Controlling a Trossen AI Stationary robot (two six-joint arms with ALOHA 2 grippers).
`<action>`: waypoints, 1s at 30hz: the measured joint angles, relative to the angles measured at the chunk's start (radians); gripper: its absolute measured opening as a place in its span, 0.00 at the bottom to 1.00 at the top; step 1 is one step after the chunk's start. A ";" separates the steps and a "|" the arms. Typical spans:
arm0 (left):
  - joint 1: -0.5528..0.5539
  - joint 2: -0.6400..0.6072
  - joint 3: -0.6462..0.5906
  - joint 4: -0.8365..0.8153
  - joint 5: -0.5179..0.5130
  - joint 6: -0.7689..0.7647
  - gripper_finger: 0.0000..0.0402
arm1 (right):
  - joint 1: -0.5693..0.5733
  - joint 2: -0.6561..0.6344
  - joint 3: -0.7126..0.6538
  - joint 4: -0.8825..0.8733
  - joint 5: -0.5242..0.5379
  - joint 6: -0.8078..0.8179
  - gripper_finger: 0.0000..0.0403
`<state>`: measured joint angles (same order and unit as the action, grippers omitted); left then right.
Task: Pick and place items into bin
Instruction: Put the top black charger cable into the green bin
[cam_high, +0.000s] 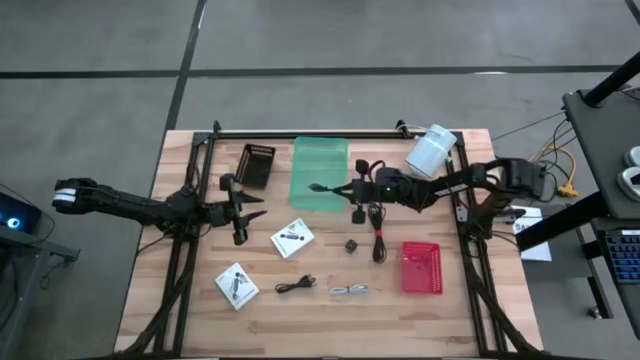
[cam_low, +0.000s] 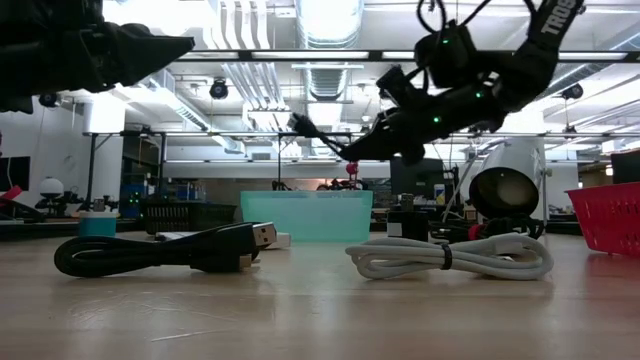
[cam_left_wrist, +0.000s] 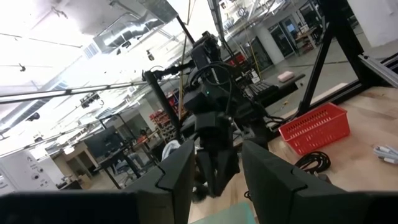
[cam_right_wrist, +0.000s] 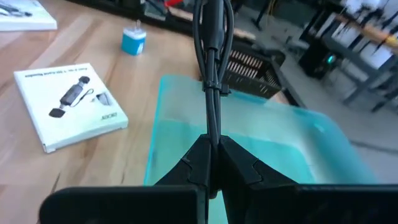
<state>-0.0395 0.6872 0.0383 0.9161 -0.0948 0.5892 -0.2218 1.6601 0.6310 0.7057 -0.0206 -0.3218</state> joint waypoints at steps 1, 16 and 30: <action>0.000 0.000 0.000 0.000 0.000 0.000 0.29 | 0.000 0.003 0.013 -0.029 -0.001 0.005 0.02; 0.000 0.004 0.000 0.001 0.000 0.000 0.29 | 0.001 0.007 0.096 -0.217 -0.002 0.089 0.02; 0.000 0.004 0.000 0.002 0.000 0.000 0.29 | 0.001 0.007 0.096 -0.217 -0.002 0.087 0.02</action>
<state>-0.0395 0.6914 0.0383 0.9180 -0.0948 0.5892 -0.2207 1.6669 0.7265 0.4892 -0.0227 -0.2348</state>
